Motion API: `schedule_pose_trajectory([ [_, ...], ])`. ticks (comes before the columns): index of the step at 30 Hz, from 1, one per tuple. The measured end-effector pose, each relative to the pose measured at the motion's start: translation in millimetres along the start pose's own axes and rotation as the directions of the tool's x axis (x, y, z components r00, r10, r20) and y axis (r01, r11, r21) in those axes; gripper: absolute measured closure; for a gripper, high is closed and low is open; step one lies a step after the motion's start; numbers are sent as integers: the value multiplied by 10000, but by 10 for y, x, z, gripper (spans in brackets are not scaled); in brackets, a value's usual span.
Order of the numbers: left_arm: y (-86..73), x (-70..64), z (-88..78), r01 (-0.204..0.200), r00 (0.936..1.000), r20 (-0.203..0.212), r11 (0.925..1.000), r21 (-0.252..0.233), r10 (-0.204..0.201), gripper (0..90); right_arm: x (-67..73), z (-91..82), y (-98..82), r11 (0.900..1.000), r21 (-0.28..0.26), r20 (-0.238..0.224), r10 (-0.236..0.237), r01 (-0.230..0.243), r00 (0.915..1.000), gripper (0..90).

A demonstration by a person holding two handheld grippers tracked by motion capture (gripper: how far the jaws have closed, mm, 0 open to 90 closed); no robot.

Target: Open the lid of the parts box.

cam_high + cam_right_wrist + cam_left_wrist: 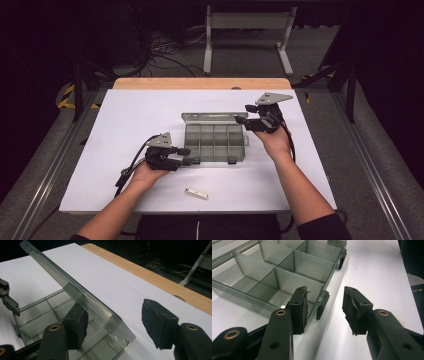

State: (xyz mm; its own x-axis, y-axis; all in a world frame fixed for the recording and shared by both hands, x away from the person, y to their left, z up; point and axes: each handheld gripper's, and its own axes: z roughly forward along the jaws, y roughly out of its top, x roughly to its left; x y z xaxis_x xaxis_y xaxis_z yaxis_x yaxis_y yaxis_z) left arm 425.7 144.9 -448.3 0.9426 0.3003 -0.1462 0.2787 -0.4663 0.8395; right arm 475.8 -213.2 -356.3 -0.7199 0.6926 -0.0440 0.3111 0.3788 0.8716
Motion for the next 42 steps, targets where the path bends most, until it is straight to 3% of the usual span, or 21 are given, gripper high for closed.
schedule_pose_trajectory([
  [18,-1,-5,4,78,9999,78,10000,35,-79,537,-248,187,134,9972,-279,-137,692,-696,9975,427],
  [25,9,-3,6,334,9992,205,9994,124,-336,542,-309,296,135,9968,-124,-4,788,-788,9969,477],
  [42,18,-25,12,52,10000,44,9996,259,-54,546,-402,500,69,9949,485,232,878,-889,9959,575],
])
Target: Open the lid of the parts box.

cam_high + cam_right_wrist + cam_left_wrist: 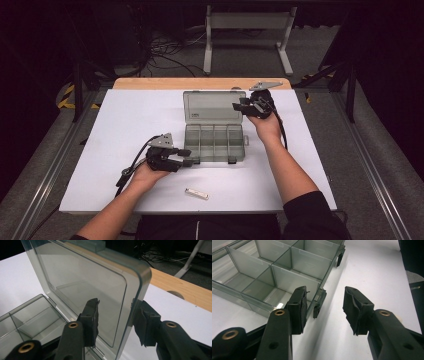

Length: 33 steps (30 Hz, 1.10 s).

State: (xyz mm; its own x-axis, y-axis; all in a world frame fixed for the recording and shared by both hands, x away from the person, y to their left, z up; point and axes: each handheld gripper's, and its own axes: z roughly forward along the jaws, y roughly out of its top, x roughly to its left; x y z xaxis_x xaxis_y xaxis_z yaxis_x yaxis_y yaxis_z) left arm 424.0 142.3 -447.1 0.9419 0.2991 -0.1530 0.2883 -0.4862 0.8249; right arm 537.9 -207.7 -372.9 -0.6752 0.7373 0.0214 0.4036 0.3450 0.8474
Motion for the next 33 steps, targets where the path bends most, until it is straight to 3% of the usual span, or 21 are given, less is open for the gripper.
schedule_pose_trajectory([
  [14,-1,2,-1,-25,10000,9,10000,7,25,545,-65,103,-3,9994,259,9,240,-240,9997,583],
  [33,-2,3,0,71,10000,9,10000,-13,-71,545,-71,330,-70,9966,727,147,382,-391,9992,374],
])
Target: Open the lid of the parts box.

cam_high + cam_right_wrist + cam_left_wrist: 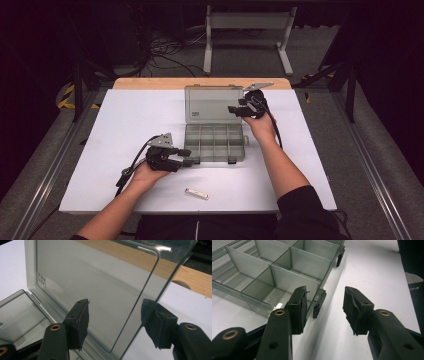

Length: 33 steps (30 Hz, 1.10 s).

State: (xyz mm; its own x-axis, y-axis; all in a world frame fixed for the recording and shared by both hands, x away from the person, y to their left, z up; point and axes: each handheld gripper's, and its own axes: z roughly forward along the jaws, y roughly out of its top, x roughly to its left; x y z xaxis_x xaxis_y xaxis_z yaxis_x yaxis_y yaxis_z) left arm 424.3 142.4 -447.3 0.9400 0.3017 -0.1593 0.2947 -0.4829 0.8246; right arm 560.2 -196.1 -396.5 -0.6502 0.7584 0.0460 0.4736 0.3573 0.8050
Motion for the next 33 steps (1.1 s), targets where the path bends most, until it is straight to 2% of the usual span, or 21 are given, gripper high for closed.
schedule_pose_trajectory([
  [19,1,-15,6,43,10000,-44,10000,-1,-43,541,-23,137,-51,9991,418,74,100,-103,9999,297],
  [33,2,-18,6,15,10000,-69,10000,18,-15,537,-69,228,-143,9925,1055,-132,641,-624,9979,250],
])
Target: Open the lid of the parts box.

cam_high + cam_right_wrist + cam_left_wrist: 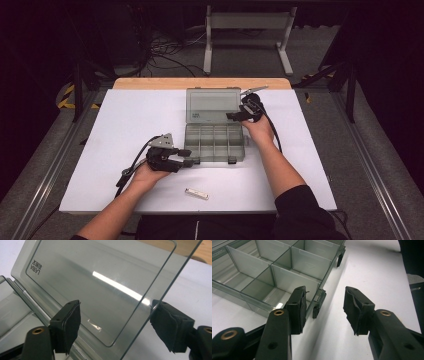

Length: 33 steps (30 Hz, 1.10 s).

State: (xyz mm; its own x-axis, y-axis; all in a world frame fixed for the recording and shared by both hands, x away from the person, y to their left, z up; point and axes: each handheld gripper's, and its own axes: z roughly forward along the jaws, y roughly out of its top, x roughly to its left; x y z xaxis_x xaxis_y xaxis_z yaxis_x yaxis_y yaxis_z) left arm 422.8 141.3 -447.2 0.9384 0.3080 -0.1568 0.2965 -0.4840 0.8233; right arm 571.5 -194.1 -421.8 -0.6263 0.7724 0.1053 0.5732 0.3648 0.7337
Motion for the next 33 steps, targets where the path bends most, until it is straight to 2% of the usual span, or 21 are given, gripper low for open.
schedule_pose_trajectory([
  [12,0,-3,0,-12,10000,30,10000,4,12,526,-26,20,-30,9989,299,-80,371,-369,9993,232],
  [19,0,-5,-1,-2,9999,129,10000,-36,2,496,-31,-4,-40,9985,243,-97,484,-482,9988,219],
  [24,9,-13,-40,-3,9999,159,9995,-301,8,469,38,-104,-25,9998,63,5,188,-188,9998,220],
  [25,27,-24,-103,-66,9999,81,9982,-596,71,457,65,-142,-19,10000,-33,-28,64,-64,10000,219],
  [28,39,-33,-208,-57,9999,-95,9964,-851,49,426,142,-241,-6,9995,-172,-73,-248,247,9997,214],
  [30,39,-40,-241,-98,9998,-206,9961,-873,80,398,207,-332,1,9980,-364,-123,-523,519,9986,212],
  [32,37,-53,-357,-329,9978,-607,9966,-756,284,350,261,-415,4,9960,-522,-176,-735,725,9971,206],
  [33,37,-53,-357,-329,9978,-607,9966,-756,284,333,261,-415,4,9960,-522,-176,-735,725,9971,206],
])
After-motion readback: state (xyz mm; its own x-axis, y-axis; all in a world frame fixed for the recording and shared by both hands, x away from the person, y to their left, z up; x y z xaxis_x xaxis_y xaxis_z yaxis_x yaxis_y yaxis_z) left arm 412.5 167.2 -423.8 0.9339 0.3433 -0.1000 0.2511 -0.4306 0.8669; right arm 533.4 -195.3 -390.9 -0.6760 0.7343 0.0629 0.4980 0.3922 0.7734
